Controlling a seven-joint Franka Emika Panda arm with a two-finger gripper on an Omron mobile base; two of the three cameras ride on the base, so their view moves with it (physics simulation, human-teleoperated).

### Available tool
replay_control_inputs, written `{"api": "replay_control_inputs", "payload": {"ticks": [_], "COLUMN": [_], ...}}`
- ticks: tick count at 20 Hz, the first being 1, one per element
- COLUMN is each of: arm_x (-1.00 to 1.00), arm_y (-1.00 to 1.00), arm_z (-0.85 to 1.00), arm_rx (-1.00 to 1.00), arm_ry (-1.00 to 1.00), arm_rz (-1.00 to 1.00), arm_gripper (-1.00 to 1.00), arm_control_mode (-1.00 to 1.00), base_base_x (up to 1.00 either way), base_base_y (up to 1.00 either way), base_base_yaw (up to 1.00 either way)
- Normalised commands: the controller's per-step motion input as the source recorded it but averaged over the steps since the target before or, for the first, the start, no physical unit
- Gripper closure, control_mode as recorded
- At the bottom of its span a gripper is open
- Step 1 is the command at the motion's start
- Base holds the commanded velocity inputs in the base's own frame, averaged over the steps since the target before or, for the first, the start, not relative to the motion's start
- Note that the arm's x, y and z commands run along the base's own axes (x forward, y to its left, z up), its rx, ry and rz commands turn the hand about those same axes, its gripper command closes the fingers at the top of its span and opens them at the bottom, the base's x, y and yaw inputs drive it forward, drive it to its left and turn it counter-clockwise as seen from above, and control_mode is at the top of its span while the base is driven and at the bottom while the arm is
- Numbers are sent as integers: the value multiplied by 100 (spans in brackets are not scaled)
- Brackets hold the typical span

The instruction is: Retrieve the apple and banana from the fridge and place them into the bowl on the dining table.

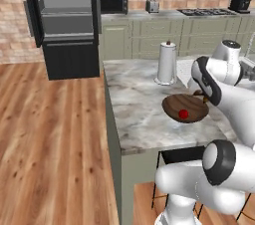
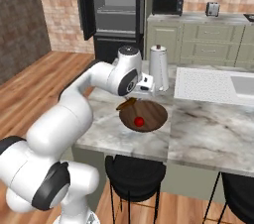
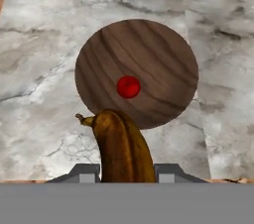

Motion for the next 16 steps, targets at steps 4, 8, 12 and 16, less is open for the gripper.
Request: {"api": "replay_control_inputs", "payload": {"ticks": [4, 8, 12, 16], "arm_x": [7, 26, 43, 45], "arm_y": [0, 0, 0, -6], "arm_z": [-50, -53, -33, -22], "arm_rx": [2, 3, 4, 4], "arm_ry": [0, -1, 0, 0], "arm_rz": [0, 1, 1, 0], "arm_gripper": [100, 100, 100, 100], "arm_control_mode": [-100, -100, -100, -100], "base_base_x": [0, 0, 0, 0], "base_base_y": [0, 0, 0, 0], "base_base_yaw": [0, 0, 0, 0]}}
